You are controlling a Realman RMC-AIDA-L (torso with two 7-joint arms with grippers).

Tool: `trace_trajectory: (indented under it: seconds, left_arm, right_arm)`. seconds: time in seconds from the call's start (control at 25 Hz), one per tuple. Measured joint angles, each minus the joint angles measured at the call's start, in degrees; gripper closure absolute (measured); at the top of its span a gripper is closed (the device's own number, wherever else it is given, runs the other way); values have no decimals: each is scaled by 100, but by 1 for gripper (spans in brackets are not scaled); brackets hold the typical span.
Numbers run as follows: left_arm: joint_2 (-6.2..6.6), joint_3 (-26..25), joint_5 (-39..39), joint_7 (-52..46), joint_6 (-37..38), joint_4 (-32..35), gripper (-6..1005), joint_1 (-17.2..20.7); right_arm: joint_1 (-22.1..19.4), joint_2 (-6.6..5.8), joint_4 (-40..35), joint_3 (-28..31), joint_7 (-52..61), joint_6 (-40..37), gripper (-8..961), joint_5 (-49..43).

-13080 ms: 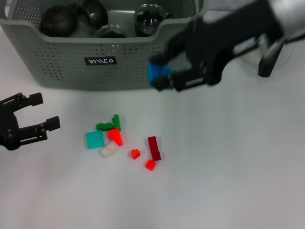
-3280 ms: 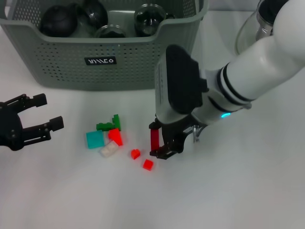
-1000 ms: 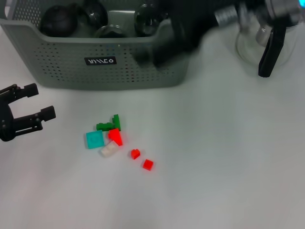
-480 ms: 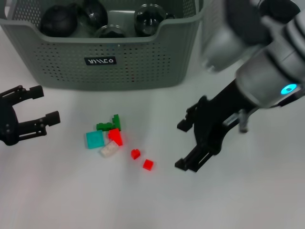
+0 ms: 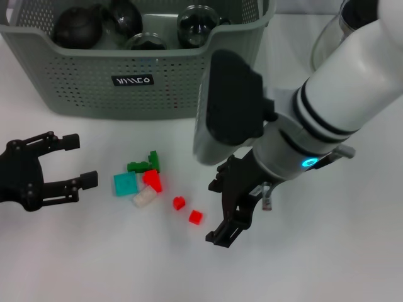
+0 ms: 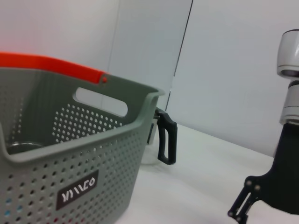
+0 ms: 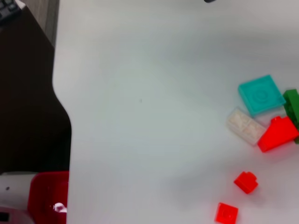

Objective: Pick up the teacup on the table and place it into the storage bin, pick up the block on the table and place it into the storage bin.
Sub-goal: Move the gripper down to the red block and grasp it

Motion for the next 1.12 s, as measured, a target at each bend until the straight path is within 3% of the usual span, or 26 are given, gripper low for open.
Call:
trace_trajectory:
  seconds: [0.48, 0.72, 0.92, 1.12]
  left_arm:
    - [-8, -5, 68, 1, -7, -25, 137, -2]
    - [-6, -22, 61, 2, -14, -28, 137, -1]
    - [-6, -28, 58, 3, -26, -27, 137, -1]
    - [-5, -28, 34, 3, -31, -35, 138, -1]
  right_arm:
    - [121, 9, 464, -743, 195, 1078, 12, 10]
    - [136, 39, 646, -953, 204, 1481, 116, 13]
    - [138, 42, 830, -1018, 195, 1691, 277, 170]
    - [166, 47, 1046, -1069, 149, 1808, 278, 296]
